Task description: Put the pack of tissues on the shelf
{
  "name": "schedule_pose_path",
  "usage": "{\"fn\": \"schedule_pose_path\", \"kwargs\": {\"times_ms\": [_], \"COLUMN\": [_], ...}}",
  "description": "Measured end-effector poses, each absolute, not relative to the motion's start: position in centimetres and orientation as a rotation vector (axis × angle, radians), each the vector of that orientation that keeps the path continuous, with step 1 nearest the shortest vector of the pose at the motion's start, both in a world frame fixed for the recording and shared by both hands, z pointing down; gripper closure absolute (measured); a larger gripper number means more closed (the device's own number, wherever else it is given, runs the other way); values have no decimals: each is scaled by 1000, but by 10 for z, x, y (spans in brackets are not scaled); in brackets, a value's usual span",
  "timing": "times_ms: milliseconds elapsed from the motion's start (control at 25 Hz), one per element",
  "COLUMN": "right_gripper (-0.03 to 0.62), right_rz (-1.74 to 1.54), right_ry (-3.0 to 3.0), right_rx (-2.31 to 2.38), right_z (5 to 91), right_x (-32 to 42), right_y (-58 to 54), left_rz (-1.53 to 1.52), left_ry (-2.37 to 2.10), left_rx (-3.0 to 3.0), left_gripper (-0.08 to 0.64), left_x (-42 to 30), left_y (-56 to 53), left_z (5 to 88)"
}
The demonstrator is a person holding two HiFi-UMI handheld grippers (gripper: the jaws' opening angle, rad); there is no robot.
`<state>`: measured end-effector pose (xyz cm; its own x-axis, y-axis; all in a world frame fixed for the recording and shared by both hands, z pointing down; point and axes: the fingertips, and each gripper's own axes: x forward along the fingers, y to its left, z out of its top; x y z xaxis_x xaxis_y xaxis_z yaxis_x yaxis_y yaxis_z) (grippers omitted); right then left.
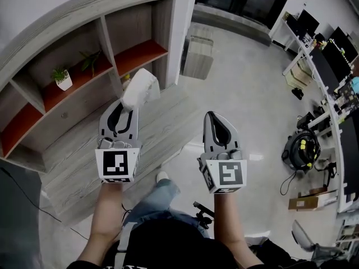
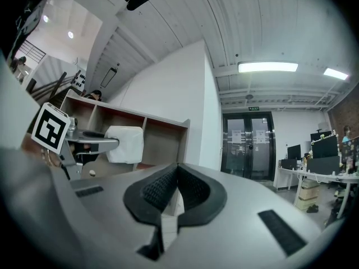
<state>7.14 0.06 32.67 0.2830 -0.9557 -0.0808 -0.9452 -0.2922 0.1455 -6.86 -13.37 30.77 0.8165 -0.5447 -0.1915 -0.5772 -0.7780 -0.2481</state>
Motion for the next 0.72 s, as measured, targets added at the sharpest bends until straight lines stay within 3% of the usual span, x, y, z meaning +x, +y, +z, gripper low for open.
{"fn": "schedule_pose_path", "kwargs": {"times_ms": [720], "right_gripper": [577], "right_rz": [-241], "right_ry": [-1954], "right_rx": [2269], "right_z": [333], "right_x": [126], "right_y": [-109], "left_rz": [141], "left_ry": [1030], "left_rx": [-2722], "left_gripper": [468], "left_x": [-16], "left_y": [-221], "left_z": [331]}}
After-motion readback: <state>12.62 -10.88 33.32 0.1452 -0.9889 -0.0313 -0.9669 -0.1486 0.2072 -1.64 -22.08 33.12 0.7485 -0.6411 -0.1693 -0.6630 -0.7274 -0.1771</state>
